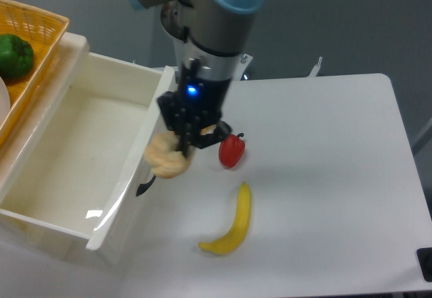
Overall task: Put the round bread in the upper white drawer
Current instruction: 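Carry the held round bread roll over to the open white drawer, then lower the bread roll into the drawer and open the gripper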
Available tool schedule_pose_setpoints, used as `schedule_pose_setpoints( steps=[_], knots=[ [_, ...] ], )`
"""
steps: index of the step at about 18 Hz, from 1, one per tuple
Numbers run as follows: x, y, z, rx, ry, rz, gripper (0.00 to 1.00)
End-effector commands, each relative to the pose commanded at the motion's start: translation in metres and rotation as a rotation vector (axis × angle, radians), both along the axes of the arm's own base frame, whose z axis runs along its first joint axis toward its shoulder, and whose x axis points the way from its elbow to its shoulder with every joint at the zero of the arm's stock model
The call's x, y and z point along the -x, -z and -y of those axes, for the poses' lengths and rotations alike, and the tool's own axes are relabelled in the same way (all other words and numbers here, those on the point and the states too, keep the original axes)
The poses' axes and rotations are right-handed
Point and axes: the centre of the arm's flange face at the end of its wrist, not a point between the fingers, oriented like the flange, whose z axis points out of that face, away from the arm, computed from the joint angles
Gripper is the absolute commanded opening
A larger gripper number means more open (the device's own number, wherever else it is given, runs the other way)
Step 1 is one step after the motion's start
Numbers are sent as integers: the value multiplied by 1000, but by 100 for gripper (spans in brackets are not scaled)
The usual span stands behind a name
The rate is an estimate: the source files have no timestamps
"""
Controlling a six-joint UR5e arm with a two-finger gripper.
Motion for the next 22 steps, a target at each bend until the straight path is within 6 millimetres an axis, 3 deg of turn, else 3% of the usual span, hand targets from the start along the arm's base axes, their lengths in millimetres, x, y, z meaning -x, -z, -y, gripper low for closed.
schedule_pose_setpoints(
  steps=[4, 7, 8, 10, 11, 12, 22],
  knots=[
    [-44, 9, 0, 16, 51, 14, 0],
    [-66, 13, -3, 25, 80, 21, 2],
    [-73, 13, -5, 25, 93, 21, 14],
    [-80, 19, -7, 32, 104, 29, 50],
    [-81, 20, -8, 30, 108, 26, 84],
    [-81, 20, -10, 22, 111, 18, 100],
    [-83, 15, -9, 8, 101, 14, 100]
  ],
)
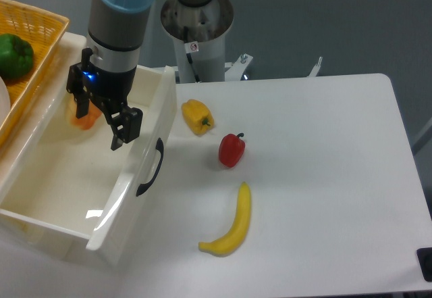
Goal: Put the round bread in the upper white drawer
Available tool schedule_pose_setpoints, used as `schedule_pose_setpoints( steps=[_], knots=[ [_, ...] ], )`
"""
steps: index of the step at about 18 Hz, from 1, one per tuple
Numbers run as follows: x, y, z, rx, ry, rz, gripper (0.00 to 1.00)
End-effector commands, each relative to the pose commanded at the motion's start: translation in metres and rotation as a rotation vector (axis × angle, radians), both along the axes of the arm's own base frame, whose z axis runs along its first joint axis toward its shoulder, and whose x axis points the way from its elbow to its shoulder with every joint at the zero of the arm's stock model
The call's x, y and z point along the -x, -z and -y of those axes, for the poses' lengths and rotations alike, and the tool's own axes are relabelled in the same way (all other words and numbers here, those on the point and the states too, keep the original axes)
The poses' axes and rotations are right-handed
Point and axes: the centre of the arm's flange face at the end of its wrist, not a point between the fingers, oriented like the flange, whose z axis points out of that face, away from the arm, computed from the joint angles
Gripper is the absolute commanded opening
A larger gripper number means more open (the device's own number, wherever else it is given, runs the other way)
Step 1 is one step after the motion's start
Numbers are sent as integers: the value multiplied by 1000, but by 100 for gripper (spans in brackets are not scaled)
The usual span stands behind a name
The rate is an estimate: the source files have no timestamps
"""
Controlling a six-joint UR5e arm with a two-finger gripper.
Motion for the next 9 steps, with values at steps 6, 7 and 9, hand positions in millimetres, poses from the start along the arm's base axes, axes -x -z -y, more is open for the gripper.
schedule_pose_setpoints(
  steps=[6, 7, 9],
  knots=[
    [42, -5, 9, -61, -60, -54, 100],
    [57, -9, 12, -85, -85, -79, 100],
    [81, -12, 21, -89, -125, -120, 100]
  ],
)
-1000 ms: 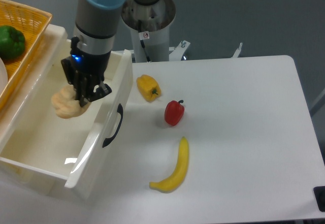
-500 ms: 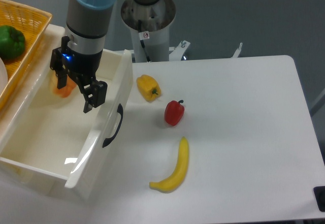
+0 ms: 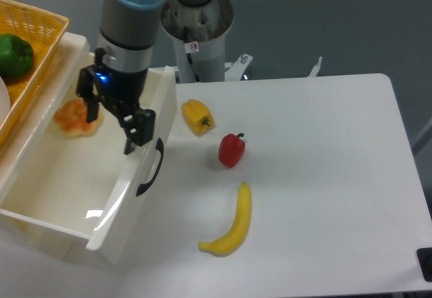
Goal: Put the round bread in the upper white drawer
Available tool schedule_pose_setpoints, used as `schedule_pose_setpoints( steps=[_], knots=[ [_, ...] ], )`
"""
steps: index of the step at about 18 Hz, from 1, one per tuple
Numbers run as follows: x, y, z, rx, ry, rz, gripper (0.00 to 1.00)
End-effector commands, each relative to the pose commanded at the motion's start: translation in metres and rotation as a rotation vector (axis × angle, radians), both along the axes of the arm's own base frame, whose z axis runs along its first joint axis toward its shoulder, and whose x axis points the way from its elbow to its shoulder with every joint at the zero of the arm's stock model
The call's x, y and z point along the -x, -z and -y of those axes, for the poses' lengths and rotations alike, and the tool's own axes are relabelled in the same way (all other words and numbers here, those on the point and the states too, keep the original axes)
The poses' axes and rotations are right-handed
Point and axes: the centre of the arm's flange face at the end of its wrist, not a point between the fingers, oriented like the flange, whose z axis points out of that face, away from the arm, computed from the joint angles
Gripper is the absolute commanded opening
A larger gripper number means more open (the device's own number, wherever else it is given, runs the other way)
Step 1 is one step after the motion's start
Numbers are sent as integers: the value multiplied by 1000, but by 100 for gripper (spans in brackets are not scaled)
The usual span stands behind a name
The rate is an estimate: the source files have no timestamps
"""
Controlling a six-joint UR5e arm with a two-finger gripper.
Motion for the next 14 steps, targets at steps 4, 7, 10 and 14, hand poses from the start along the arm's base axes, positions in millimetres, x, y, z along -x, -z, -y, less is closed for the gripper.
schedule_pose_setpoints(
  steps=[4, 7, 10, 14],
  knots=[
    [45, 11, 17, 24, 72, -88, 100],
    [75, 22, 33, 91, 47, -135, 100],
    [112, 45, 43, 120, 13, -115, 100],
    [155, 82, 65, 229, 98, -157, 100]
  ],
)
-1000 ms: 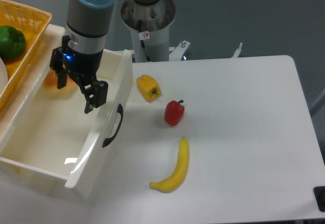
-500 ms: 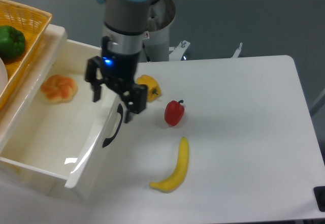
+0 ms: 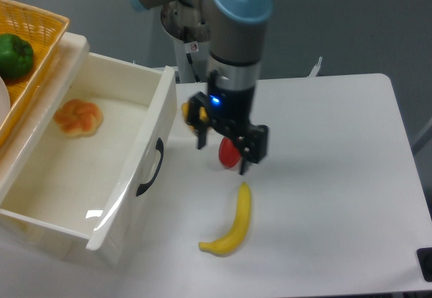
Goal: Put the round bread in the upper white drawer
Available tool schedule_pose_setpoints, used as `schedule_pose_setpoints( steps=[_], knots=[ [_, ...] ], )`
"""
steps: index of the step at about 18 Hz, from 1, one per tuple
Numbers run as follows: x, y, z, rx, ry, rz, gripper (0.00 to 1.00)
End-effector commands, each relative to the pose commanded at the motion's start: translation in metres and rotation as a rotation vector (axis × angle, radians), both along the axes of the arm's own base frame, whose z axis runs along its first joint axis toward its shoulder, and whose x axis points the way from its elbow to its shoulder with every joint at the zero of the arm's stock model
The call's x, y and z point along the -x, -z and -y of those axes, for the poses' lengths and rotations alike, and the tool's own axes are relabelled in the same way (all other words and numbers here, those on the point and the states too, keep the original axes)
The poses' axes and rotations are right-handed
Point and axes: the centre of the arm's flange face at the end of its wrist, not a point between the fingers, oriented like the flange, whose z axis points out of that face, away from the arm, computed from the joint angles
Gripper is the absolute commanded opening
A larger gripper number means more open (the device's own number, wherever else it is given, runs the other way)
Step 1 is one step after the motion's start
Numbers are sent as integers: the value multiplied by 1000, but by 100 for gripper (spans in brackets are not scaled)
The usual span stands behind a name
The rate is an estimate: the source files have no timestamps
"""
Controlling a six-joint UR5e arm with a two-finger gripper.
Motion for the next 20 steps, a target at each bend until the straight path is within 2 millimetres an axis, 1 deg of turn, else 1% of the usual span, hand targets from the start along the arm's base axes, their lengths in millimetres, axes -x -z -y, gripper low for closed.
schedule_pose_setpoints(
  steps=[1, 5, 8, 11, 12, 14, 15, 16, 18, 20],
  knots=[
    [9, 11, 4, 26, 20, -2, 100],
    [47, 49, 16, 125, -5, -10, 100],
    [75, 79, 26, 167, 34, 4, 100],
    [99, 100, 38, 219, 53, 5, 100],
    [106, 103, 42, 225, 52, 7, 100],
    [113, 109, 42, 237, 51, 20, 100],
    [118, 115, 48, 258, 41, 26, 100],
    [123, 121, 50, 274, 40, 27, 100],
    [128, 134, 48, 285, 53, 41, 100],
    [131, 140, 46, 289, 55, 45, 100]
  ],
)
